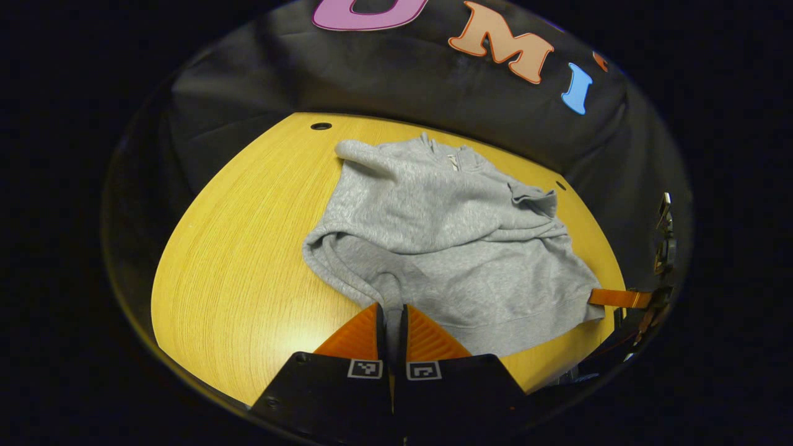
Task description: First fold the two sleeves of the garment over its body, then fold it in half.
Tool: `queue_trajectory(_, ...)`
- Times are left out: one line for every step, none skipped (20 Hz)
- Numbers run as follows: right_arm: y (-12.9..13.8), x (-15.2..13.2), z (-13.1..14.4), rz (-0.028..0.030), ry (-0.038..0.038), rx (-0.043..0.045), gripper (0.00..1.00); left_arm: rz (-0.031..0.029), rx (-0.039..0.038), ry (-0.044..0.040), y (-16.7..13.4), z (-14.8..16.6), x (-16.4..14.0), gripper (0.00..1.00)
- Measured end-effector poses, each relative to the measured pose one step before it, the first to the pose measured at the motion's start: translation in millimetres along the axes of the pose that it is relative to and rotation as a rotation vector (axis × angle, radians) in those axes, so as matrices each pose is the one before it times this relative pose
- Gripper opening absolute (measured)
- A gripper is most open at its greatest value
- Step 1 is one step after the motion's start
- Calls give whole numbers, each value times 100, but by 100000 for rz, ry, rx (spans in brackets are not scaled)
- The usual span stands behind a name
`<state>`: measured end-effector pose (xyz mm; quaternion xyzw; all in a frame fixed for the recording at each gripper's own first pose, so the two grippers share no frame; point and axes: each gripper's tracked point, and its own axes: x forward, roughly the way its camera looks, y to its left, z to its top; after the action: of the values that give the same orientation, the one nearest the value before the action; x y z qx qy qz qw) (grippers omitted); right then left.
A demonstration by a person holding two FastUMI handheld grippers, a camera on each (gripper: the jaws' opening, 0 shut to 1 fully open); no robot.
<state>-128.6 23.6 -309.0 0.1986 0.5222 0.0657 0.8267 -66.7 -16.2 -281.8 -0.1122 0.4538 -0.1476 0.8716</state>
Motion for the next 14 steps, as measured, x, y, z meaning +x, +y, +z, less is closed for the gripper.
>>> queue_trajectory(381,-343,739,1287,-967,1484,4,-526,-381,-1020,-157,639,-221,0)
queue_trajectory(328,-294,786,1062,-940,1086,3,-517,-203,-909,-150,588,-172,0)
queue_trajectory(393,-187,907,1213,-885,1187,4,-492,-464,-826,-116,612,-175,0)
queue_trajectory(425,-119,718,1057,-1054,1237,4,-619,-597,-940,-133,625,-109,0)
queue_trajectory(478,86,768,1258,-697,1231,4,-429,-430,-1373,-126,740,-58,0)
queue_trajectory(262,-224,741,1205,-877,1296,4,-366,-356,-944,-93,571,-188,0)
queue_trajectory(242,-319,777,1176,-655,1441,4,-194,-333,-978,-49,587,9,0)
queue_trajectory(435,-116,559,1055,-284,1369,4,-479,-431,-755,-32,613,-14,0)
queue_trajectory(321,312,555,953,-321,1259,4,-170,-614,-721,-70,531,-4,0)
queue_trajectory(284,284,589,1008,-630,1646,4,-390,-649,-579,-41,600,32,0)
queue_trajectory(352,202,421,1357,-84,1776,4,-282,-566,-367,-56,513,44,0)
queue_trajectory(305,198,591,1047,-624,1899,4,-308,-266,-538,-2,549,89,0)
queue_trajectory(314,189,609,977,-559,1627,4,-50,129,-593,-42,646,171,0)
queue_trajectory(226,235,600,930,-393,1485,4,-270,-40,-457,-97,559,250,0)
